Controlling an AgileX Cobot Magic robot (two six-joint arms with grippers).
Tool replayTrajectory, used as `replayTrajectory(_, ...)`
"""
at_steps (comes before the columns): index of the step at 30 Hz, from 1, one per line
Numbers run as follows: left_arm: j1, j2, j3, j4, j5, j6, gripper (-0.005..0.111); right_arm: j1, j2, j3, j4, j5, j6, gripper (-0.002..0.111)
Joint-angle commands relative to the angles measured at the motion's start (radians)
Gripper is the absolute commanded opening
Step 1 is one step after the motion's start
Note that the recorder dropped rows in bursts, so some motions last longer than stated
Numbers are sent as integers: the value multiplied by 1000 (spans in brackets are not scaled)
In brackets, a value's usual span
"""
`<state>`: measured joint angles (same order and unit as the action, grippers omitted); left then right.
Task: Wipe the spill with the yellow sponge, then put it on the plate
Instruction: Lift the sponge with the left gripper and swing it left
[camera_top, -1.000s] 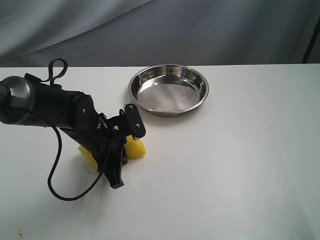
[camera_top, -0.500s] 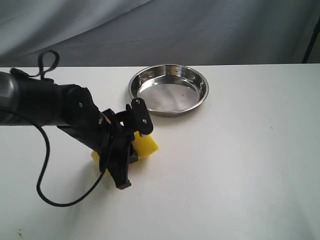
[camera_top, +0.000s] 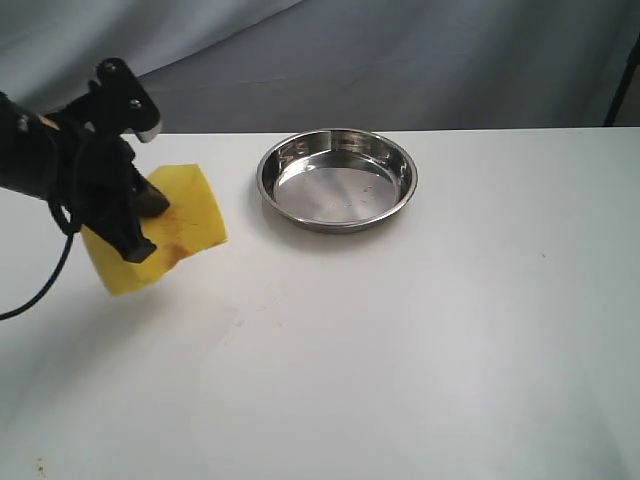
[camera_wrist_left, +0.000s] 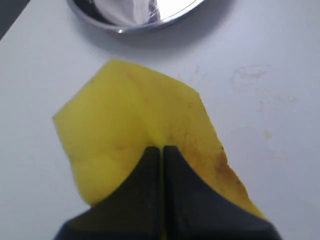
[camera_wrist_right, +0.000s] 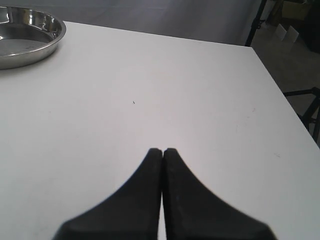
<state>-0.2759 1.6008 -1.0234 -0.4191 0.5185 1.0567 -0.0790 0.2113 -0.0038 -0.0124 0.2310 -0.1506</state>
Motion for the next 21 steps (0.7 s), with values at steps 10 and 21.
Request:
replayTrajectory(10, 126, -7, 76, -42, 36, -32, 0, -3, 3, 4, 5, -8, 1, 0)
replayTrajectory(21, 126, -7, 76, -125, -9, -32, 0, -3, 3, 4, 5, -8, 2, 0)
